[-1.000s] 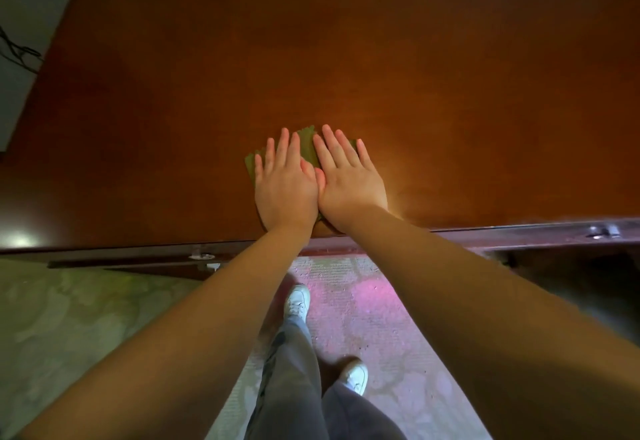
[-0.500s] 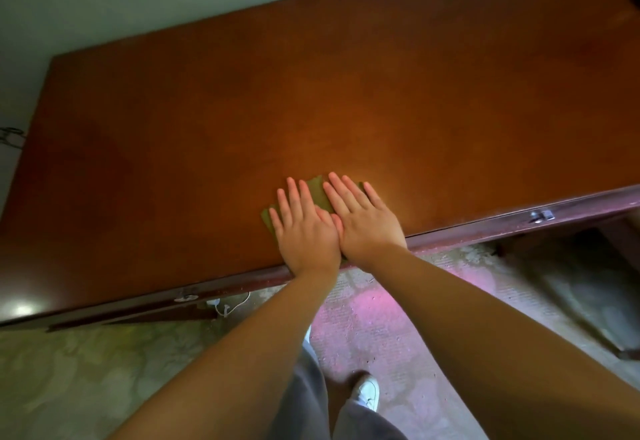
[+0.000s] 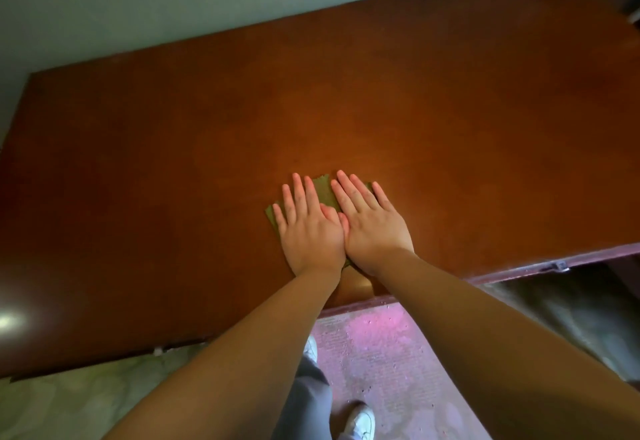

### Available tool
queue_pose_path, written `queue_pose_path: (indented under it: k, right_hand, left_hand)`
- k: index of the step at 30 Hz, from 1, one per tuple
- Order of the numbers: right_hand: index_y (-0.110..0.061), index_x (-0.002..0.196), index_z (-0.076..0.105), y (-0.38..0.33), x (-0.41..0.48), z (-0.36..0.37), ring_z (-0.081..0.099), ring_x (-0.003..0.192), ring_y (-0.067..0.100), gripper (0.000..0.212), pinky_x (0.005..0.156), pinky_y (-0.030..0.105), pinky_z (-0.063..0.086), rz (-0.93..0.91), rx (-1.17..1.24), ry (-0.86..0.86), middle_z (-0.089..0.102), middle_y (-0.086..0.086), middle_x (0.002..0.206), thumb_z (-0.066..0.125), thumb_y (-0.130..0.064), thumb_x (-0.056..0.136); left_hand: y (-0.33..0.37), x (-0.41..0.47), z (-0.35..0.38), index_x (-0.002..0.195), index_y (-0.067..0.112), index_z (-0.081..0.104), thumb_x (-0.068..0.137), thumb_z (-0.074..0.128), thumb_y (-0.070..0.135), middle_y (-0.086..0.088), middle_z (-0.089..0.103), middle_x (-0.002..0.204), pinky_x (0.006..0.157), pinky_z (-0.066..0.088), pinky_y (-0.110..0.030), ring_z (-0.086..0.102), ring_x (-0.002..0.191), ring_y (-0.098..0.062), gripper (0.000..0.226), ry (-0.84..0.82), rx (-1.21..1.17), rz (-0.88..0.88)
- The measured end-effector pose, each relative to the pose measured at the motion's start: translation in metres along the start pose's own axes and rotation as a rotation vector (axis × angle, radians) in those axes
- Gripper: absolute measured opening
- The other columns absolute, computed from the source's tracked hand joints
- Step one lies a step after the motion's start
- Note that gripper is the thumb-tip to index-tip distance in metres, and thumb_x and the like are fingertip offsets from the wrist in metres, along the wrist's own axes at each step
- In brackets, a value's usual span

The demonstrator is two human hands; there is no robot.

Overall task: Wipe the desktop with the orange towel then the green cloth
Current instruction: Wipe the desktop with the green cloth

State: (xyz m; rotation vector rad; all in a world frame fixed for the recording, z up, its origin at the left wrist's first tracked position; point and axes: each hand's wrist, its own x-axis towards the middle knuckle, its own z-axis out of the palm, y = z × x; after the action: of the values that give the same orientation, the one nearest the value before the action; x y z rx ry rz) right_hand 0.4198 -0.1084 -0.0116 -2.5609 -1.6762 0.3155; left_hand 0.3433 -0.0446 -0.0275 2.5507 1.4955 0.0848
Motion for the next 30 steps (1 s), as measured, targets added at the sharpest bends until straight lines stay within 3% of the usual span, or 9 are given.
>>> queue_pose_path:
  k: [30]
  right_hand:
    - [-0.021,0.151,-0.008,0.028,0.272,-0.041,-0.015,0.145,0.011,0.052,0.115,0.031,-0.012,-0.019,0.026,0.05,-0.015,-0.004,0.159,0.004,-0.034,0.103]
  left_hand:
    - [0.005,0.277,-0.013,0.151,0.021,0.004,0.101,0.017,0.039,-0.002,-0.001,0.16,0.12,0.001,-0.039,-0.002,0.147,-0.019,0.055,0.079,0.051,-0.013]
